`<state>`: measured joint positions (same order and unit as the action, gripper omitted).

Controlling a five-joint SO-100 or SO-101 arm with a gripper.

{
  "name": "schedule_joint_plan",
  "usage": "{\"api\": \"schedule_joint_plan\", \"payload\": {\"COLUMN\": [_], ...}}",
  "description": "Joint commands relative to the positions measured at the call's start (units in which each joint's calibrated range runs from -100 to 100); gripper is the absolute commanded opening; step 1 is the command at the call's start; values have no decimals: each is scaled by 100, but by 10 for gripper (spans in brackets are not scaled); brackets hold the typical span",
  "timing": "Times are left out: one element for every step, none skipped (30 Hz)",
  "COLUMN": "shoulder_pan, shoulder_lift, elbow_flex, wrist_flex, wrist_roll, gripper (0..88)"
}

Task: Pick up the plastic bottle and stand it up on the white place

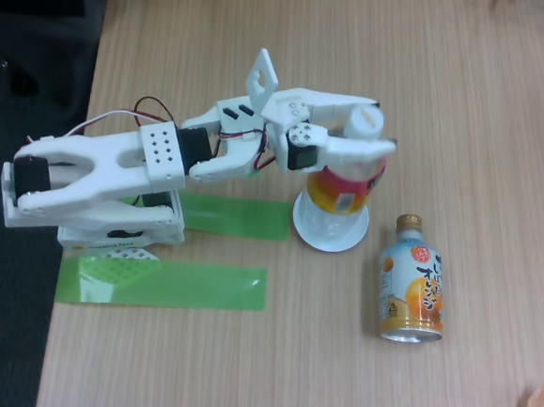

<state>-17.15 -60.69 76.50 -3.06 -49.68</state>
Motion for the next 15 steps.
{"api": "schedule_joint_plan", "payload": {"shoulder_pan": [-41, -41, -41, -41, -41, -41, -41, -41, -41, -41, -41, -41, -41, -41, -41], "shoulder_lift": [-8, -8, -8, -8, -8, -8, -8, -8, -8, -8, -8, -8, -17, -33, -50], "elbow_flex": [14, 23, 23, 14, 5, -4, -4, -4, 5, 5, 23, 32, 32, 41, 41], "wrist_flex": [-89, -89, -89, -89, -89, -89, -89, -89, -89, -89, -89, -89, -89, -89, -89], "wrist_roll": [38, 38, 38, 38, 38, 38, 38, 38, 38, 38, 64, 111, 138, 153, 159], "gripper": [322, 324, 325, 326, 326, 326, 326, 326, 326, 326, 326, 327, 327, 327, 327]}}
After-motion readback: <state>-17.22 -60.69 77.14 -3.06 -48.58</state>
